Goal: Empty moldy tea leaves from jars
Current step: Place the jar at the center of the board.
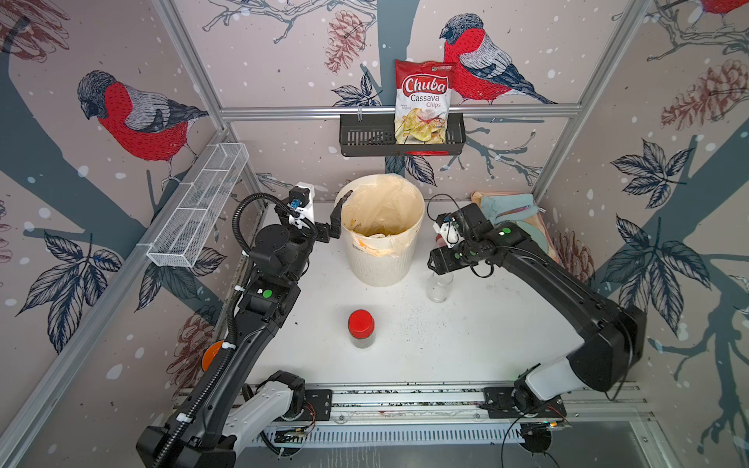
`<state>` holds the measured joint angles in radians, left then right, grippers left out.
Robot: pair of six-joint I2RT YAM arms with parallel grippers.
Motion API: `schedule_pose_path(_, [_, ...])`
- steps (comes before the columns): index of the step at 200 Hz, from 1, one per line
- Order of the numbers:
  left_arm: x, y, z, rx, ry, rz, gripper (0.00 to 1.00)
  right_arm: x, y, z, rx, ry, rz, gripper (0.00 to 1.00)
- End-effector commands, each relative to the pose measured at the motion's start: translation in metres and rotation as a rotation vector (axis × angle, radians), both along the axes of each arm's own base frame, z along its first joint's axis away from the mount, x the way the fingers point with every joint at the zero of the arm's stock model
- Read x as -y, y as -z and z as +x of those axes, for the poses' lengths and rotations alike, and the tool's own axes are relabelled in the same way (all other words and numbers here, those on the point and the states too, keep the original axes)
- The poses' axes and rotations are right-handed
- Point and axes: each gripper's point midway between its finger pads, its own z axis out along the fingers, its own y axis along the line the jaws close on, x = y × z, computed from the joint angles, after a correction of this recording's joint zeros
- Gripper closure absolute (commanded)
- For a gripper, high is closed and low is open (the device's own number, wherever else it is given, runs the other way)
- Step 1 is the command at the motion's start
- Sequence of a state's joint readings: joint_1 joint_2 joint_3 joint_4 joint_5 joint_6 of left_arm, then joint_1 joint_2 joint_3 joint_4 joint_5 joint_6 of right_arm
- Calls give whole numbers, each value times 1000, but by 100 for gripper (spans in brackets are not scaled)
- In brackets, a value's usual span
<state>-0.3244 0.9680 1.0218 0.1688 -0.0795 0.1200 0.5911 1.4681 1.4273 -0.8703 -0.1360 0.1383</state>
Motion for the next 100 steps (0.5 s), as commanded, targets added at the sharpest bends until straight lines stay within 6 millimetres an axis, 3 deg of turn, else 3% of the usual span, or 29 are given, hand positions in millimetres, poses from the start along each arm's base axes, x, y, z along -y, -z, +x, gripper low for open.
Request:
schedule_pose_path(1, [-5, -9, 0, 27, -20, -29, 3, -13, -32, -2, 98, -33, 152, 14])
schedule_pose_path(38, [-7, -7, 3, 16, -36, -37, 3, -45, -51, -42, 182, -228, 287, 11])
schedule_pose_path(79, [-10, -2, 7, -2, -62, -37, 3, -99, -41, -97, 228, -503, 253, 10])
schedule_pose_path(100, [-13, 2, 7, -9, -73, -44, 3, -124, -28, -111, 197, -581, 242, 10])
